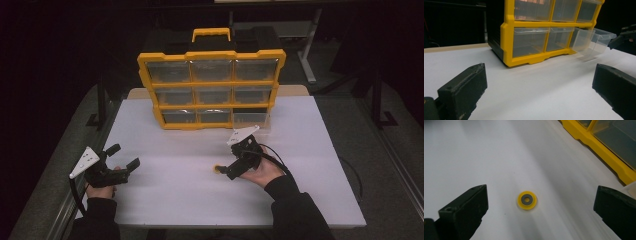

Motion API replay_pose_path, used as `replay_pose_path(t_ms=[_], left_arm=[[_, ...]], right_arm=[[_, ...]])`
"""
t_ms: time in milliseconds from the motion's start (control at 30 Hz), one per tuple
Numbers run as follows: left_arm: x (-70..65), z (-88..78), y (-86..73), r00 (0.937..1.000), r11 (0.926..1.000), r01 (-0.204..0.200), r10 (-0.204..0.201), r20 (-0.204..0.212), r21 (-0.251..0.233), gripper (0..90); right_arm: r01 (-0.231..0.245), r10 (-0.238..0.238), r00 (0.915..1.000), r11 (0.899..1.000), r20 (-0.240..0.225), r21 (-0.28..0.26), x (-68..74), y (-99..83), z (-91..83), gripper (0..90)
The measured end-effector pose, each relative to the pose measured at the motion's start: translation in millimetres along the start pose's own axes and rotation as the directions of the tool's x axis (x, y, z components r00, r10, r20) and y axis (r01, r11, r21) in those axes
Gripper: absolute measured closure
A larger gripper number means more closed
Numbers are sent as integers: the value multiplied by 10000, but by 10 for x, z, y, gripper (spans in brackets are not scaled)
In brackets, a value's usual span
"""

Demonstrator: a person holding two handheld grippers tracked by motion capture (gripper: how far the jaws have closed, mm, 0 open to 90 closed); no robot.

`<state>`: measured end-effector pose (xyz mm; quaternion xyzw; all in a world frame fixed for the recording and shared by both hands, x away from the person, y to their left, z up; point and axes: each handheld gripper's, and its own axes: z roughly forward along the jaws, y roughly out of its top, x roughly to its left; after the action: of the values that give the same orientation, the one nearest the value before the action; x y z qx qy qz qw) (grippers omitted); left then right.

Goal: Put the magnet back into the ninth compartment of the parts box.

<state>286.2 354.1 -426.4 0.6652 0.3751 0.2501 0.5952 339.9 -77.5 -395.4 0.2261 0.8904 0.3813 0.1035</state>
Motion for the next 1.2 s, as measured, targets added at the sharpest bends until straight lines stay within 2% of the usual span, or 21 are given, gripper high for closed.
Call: replay_pose_path(t_ms=[200,433,1200], left_arm=[[1,2,-1,10000,10000,-8,8,3,24,0],[0,3,-1,10000,10000,-10,10,13,7,0],[3,7,-2,10000,10000,26,-26,69,14,0]], right_arm=[[75,-72,9999,9995,-117,302,29,8,84,0],[137,-128,9996,9991,-241,392,58,21,184,0],[117,-77,9992,9948,-398,1016,43,-15,384,0]])
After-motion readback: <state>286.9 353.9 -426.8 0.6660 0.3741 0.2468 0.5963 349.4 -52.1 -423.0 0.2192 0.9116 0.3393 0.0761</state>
